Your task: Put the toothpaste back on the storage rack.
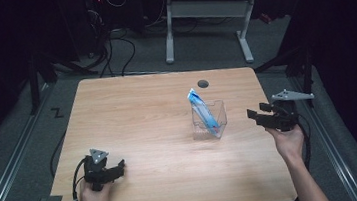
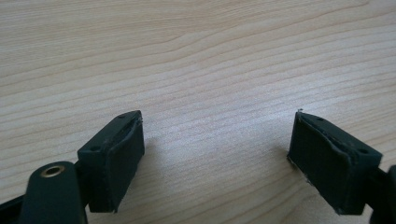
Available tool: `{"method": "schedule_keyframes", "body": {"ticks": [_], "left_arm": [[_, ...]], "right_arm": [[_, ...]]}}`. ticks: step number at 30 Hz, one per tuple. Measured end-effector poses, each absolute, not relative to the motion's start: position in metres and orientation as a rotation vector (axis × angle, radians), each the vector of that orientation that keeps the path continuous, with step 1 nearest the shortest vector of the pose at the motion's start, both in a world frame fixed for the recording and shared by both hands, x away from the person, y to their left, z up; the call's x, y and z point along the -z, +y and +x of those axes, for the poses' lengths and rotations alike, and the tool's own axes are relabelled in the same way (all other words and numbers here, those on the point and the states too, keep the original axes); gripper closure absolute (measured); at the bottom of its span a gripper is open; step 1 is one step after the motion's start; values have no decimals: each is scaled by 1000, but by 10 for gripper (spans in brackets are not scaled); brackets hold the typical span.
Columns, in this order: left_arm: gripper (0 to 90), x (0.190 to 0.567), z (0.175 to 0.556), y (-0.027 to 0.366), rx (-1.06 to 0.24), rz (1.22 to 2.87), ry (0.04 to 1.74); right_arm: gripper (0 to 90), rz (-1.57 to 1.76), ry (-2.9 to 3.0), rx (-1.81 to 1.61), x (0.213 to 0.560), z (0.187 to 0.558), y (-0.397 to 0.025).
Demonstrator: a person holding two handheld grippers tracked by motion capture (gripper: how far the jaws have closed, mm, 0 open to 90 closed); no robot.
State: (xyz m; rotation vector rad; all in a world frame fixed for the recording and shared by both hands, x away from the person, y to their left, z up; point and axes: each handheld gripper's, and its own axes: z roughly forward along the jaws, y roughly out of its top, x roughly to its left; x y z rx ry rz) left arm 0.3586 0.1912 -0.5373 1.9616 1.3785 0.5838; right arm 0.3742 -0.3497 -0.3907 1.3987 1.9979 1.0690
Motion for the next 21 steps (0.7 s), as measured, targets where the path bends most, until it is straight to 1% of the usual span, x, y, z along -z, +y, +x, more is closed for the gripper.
{"method": "schedule_keyframes", "body": {"ticks": [21], "left_arm": [[182, 537, 359, 191, -584, 1962, 1378]], "right_arm": [[402, 1456, 1962, -1071, 403, 364, -365]]}}
